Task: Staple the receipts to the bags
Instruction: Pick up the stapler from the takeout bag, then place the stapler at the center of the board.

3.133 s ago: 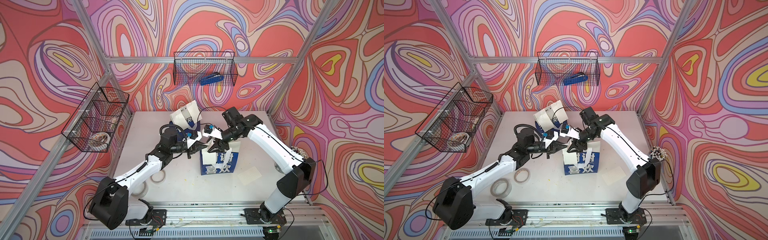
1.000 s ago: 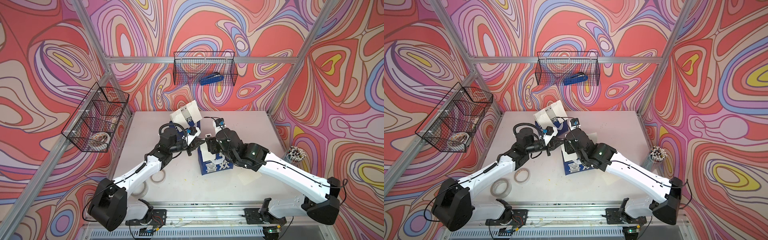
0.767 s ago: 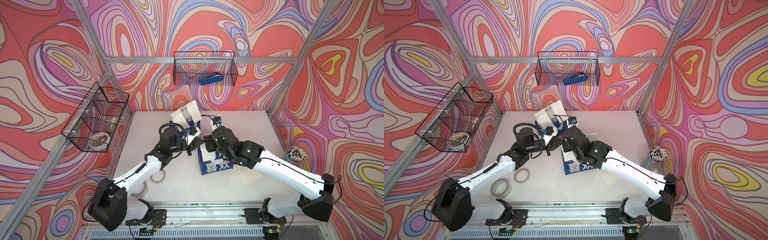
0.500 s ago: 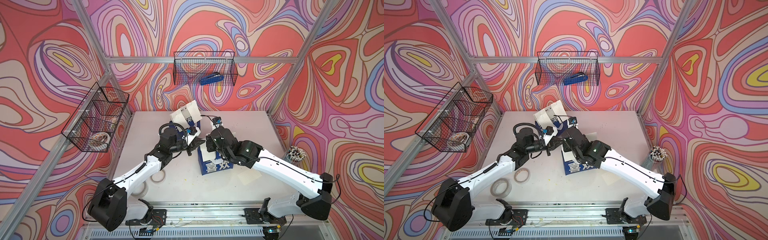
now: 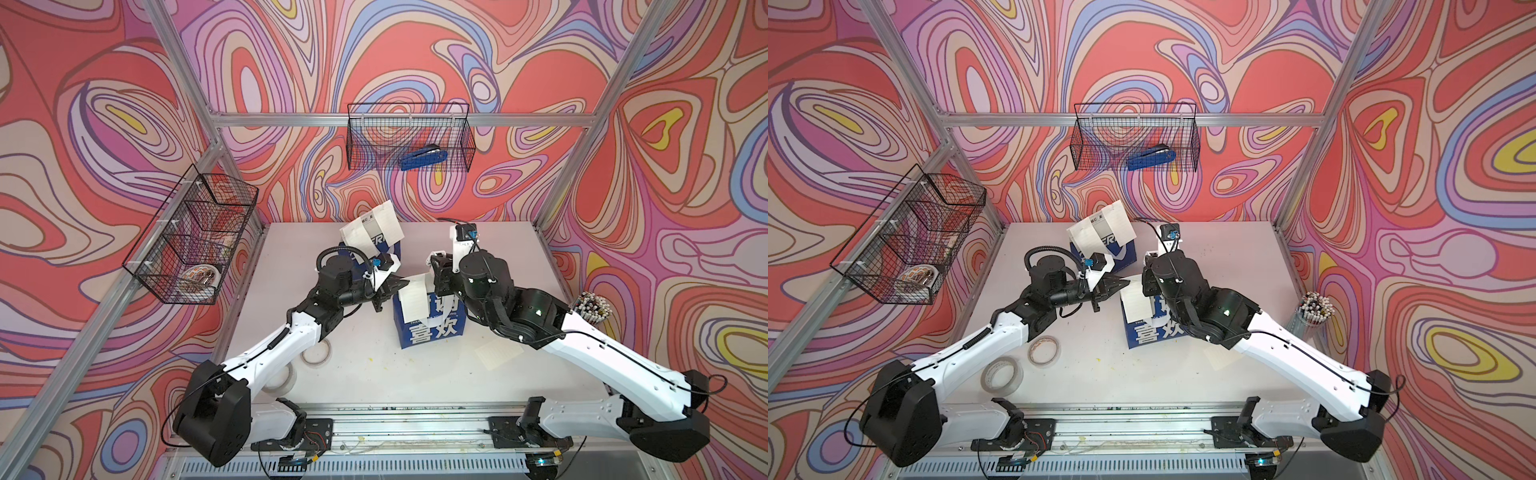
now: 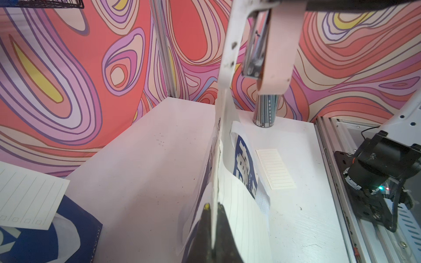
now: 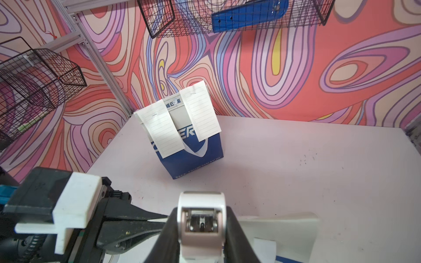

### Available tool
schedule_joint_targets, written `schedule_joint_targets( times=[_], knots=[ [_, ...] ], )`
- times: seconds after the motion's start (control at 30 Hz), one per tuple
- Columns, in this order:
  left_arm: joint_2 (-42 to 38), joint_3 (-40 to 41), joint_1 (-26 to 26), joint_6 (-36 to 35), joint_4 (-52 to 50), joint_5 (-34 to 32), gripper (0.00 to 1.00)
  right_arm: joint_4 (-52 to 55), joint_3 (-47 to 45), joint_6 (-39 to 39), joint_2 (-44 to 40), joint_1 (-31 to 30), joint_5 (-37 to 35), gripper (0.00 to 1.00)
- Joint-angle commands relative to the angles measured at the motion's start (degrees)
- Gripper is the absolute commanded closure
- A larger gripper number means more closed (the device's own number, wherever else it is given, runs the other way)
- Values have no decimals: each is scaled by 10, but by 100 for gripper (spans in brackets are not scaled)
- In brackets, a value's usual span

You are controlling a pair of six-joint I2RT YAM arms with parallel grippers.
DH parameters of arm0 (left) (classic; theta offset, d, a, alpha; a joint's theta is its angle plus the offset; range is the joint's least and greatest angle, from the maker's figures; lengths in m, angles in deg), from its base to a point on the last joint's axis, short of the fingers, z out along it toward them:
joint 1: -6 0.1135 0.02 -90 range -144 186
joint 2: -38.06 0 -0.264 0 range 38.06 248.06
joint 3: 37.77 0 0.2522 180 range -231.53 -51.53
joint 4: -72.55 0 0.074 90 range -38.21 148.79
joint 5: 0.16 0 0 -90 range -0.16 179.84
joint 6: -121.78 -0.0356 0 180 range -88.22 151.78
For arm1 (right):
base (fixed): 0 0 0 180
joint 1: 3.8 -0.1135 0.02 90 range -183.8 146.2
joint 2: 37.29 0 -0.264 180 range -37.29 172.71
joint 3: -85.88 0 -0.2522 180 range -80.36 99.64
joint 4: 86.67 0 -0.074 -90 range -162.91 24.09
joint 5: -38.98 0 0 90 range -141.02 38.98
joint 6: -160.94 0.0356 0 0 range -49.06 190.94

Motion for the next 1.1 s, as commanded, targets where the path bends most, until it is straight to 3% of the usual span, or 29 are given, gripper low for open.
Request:
schedule_joint_targets(
  times=[0.0,0.13,0.23,0.33,0.6,0.83,0.97,1.07],
  knots=[
    [-22,-13,-2,-15,24,-14,100,30,17,-34,-31,18,-44,90],
    [-18,-30,-2,-31,19,-38,100,112,23,-1,-51,87,-13,90],
    [-2,-52,2,-49,14,-43,100,215,35,71,-47,166,61,90],
    [31,-77,16,-40,36,-46,100,270,10,120,-52,209,118,92],
    [146,-177,30,2,117,-66,100,259,-156,227,-90,214,250,94],
    [277,-275,33,54,207,-14,100,187,-253,257,-69,214,323,99],
    [292,-269,51,92,258,30,100,172,-267,272,-19,214,371,98],
    [277,-254,63,85,245,48,100,172,-283,295,13,214,367,97]
  ],
)
